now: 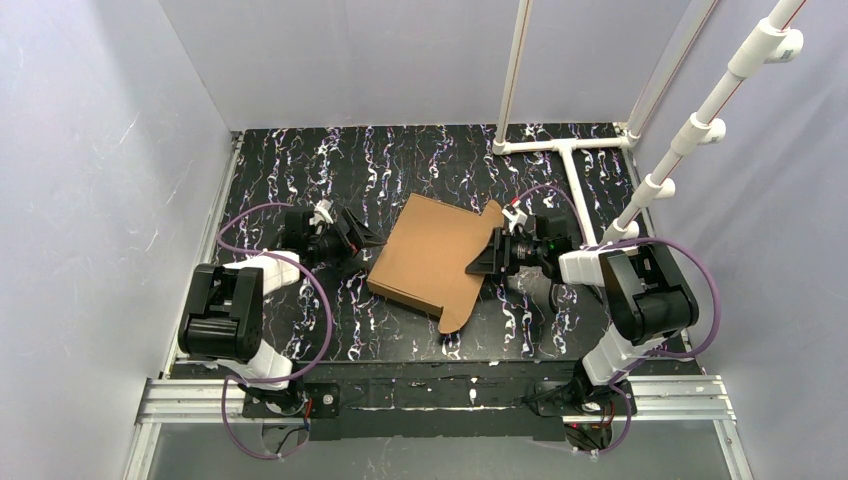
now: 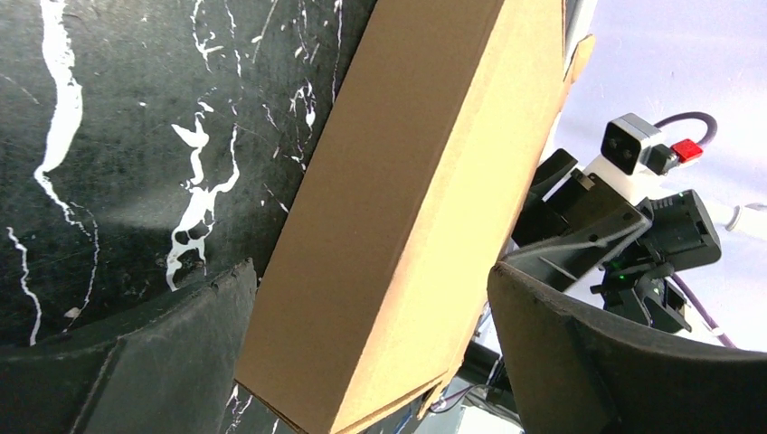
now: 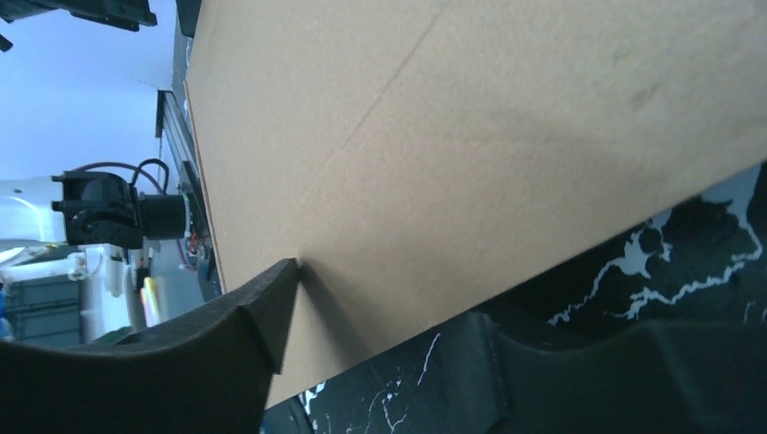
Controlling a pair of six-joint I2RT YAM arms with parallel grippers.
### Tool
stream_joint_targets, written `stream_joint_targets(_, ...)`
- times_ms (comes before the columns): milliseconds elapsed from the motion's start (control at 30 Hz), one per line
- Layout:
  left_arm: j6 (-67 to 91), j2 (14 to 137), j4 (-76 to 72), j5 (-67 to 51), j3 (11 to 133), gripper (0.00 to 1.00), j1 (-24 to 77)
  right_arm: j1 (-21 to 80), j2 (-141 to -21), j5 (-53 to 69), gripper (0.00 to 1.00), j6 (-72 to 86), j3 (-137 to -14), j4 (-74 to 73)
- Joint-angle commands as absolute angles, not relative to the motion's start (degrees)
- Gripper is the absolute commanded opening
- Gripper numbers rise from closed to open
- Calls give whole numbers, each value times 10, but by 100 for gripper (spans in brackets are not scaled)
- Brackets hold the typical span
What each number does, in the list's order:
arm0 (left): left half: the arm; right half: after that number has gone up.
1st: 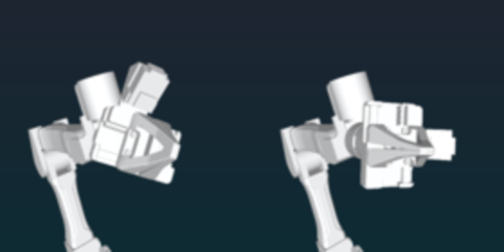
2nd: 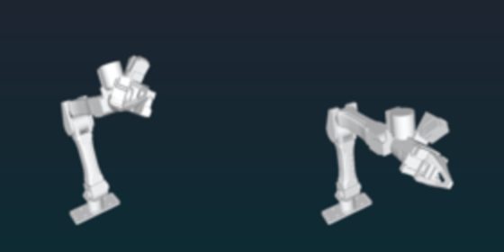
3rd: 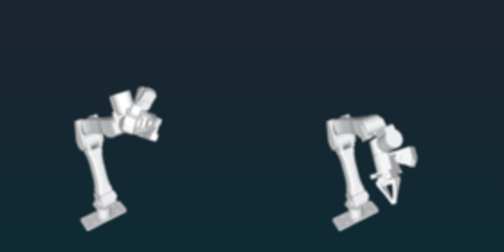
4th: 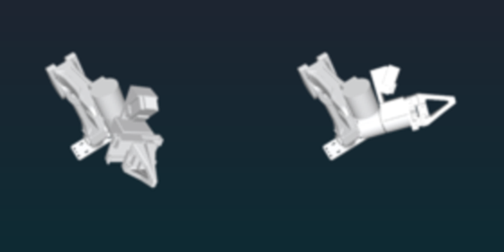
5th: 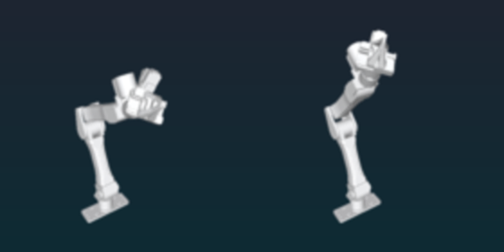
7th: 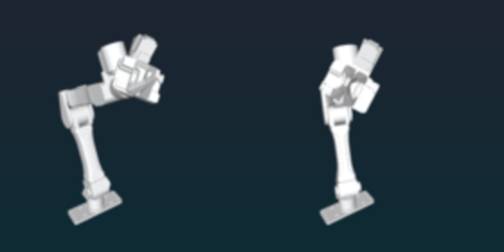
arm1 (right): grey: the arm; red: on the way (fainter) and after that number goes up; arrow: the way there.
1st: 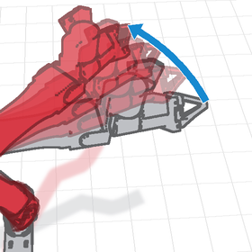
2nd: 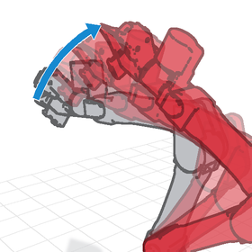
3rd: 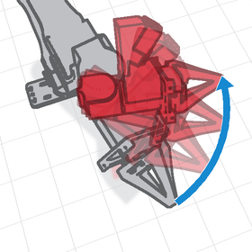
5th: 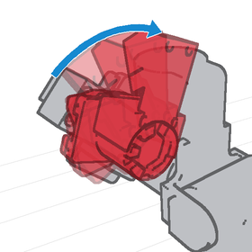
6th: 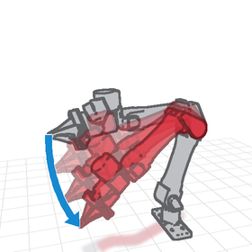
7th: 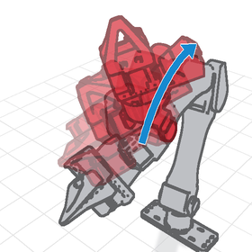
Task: Fold the paper box
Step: Close the paper box at the center of the board.
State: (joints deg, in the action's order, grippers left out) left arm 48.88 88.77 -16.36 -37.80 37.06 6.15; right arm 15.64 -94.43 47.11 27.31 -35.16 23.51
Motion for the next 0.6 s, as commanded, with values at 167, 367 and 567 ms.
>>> stream_joint_targets(167,483,932,-181,-434,379,98,60,135,-940,496,23,249,-367,201)
stream_joint_targets(367,475,936,-189,-453,374,98,60,125,-940,472,9,231,-367,185)
stream_joint_targets(567,479,934,-192,-466,364,98,61,118,-958,447,4,191,-380,138)
